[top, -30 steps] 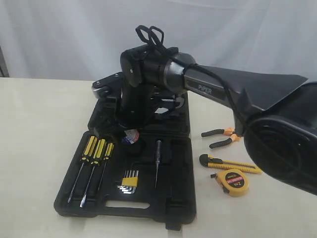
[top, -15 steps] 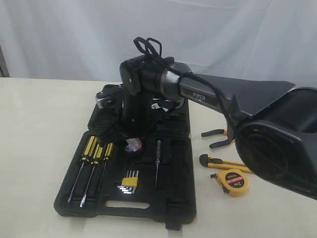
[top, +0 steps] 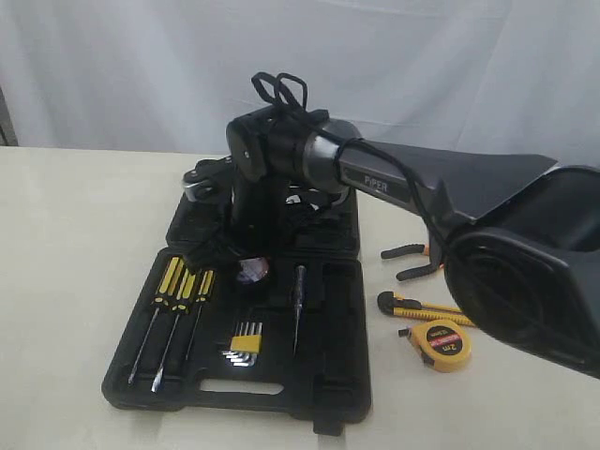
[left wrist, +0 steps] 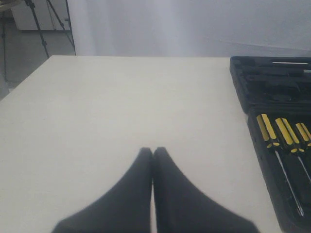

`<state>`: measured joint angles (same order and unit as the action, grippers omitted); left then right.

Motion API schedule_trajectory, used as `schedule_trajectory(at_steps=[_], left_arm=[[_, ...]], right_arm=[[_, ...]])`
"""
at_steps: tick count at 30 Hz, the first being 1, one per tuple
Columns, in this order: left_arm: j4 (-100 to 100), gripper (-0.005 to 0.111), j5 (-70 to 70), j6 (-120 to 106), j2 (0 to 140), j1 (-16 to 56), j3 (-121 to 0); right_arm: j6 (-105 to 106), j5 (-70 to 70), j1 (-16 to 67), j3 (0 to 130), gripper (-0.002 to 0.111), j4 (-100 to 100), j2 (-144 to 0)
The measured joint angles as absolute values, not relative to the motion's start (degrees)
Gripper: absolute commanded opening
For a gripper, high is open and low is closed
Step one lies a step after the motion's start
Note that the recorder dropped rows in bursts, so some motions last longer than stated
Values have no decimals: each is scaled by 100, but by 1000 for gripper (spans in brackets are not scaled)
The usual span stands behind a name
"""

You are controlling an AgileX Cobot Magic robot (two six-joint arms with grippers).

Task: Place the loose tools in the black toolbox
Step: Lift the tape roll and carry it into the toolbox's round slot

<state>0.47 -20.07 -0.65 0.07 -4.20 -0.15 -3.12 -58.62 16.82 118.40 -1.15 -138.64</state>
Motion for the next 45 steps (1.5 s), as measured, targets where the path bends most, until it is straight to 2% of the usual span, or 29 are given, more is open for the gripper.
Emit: schedule_trajectory(at_steps=[13,17,19,45], left_arm=[[47,0,-2007,-65,7,-420,-15],[47,0,-2007,-65,7,-420,-15],[47,0,-2007,-65,7,-420,-15],[47,0,-2007,-65,7,-420,-15]], right_arm=[[-357,-5862,1682,11840,2,-135,-13887],[-357,-5862,1682,11840,49,-135,-13887],[-357,-5862,1682,11840,64,-135,-13887],[-432,-5970,1682,11843,66,-253,-13861]])
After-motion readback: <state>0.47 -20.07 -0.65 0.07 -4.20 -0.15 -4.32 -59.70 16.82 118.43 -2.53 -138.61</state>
